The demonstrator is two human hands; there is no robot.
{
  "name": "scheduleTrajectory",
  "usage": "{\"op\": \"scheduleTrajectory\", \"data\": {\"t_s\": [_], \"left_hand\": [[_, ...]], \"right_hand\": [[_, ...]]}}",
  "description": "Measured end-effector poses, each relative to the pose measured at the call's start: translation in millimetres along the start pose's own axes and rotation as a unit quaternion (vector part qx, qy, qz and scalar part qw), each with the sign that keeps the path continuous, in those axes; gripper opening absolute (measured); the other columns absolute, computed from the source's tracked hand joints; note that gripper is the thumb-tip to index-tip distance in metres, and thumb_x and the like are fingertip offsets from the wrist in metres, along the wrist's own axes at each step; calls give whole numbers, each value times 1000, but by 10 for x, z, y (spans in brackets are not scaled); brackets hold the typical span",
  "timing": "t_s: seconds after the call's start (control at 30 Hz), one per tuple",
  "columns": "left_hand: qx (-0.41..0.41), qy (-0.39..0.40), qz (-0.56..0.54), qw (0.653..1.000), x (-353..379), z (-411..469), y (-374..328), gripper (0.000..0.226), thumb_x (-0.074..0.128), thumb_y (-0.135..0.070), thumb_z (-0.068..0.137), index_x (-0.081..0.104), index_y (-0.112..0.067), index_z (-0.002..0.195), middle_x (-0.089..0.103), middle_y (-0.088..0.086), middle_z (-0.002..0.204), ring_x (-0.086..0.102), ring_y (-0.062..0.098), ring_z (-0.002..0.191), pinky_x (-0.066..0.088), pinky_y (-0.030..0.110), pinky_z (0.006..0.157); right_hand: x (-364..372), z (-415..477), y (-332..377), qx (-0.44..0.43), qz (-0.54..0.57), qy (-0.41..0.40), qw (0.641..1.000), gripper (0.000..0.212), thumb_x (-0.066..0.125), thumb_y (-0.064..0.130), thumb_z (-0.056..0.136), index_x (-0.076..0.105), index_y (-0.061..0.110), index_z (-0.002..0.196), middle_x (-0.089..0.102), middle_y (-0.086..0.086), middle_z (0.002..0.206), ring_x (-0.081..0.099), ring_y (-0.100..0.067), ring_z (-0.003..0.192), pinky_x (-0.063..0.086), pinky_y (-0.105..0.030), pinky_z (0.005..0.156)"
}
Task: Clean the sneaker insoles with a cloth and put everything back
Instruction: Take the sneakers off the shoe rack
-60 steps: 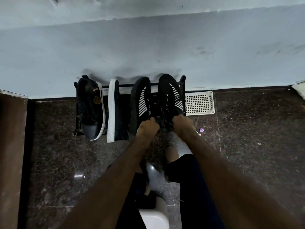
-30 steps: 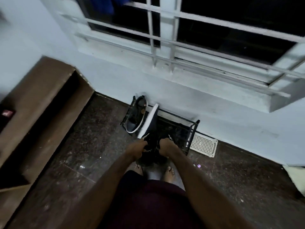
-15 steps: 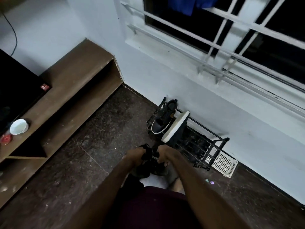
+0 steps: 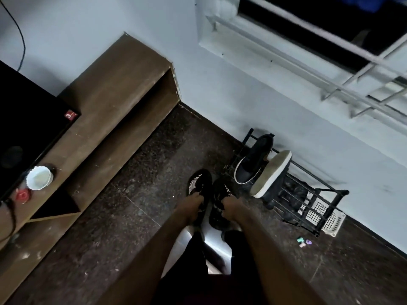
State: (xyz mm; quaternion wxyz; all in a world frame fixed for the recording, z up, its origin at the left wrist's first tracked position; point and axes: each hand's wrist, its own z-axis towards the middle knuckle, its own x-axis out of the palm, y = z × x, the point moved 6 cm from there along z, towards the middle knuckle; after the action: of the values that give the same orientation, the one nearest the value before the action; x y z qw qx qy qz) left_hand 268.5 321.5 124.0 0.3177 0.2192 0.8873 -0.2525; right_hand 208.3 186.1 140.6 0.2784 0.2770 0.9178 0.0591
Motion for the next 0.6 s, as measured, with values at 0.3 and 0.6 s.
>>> {"op": "scheduleTrajectory", "data": {"t_s": [0.3, 0.6], "left_hand": [[-62, -2, -111, 992, 317, 386, 724, 23, 60, -14, 90, 60, -10, 112, 54, 9, 121, 58, 32, 106, 45, 39, 85], [-80, 16, -138, 987, 986, 1485, 1589, 32, 56, -3, 88, 60, -12, 118, 55, 10, 122, 59, 35, 106, 49, 42, 84]], "right_hand": [[235, 867, 339, -49, -76, 31, 995, 35, 48, 14, 95, 55, 5, 128, 56, -18, 131, 49, -34, 127, 34, -45, 108], [661, 2309, 363, -27, -69, 60, 995, 33, 47, 13, 97, 52, 6, 130, 53, -15, 133, 50, -33, 124, 41, -38, 100]]}}
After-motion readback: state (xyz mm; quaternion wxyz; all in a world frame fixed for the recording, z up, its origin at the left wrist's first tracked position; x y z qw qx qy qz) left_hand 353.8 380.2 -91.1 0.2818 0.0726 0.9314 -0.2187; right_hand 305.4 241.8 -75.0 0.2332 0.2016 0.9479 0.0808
